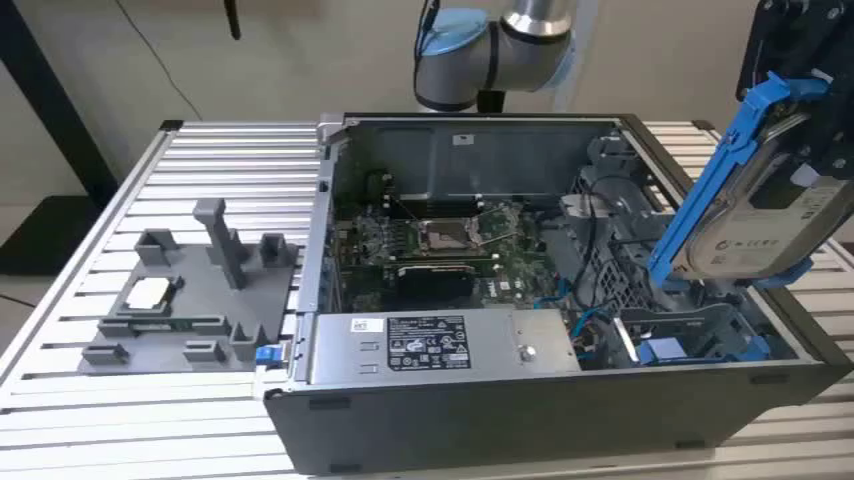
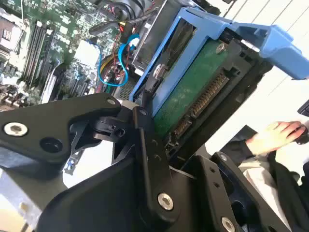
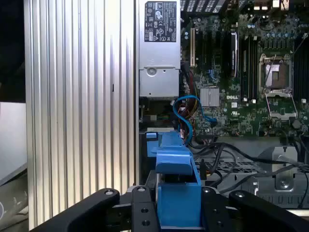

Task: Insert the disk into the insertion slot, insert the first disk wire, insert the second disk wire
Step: 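Insert the disk into the insertion slot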

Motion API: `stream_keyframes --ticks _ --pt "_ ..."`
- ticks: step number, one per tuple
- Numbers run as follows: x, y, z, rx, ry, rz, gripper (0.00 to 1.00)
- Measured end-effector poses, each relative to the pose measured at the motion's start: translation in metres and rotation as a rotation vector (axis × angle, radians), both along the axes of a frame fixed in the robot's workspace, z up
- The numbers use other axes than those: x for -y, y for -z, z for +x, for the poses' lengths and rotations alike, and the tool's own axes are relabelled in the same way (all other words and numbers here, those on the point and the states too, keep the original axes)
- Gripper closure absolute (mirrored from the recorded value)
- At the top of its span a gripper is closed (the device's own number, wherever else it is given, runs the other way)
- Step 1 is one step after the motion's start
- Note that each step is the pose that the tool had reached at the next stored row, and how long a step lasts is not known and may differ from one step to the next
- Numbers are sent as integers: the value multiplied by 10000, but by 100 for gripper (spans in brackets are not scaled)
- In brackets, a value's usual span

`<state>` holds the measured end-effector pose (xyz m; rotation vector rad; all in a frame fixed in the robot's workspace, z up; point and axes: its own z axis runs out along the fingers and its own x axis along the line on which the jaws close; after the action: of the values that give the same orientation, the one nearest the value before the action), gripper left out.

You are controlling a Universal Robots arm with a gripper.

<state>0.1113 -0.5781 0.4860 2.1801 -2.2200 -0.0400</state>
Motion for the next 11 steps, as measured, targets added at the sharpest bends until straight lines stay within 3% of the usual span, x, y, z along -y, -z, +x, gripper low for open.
stream_keyframes --ticks 11 --pt "0 5 0 0 0 0 67"
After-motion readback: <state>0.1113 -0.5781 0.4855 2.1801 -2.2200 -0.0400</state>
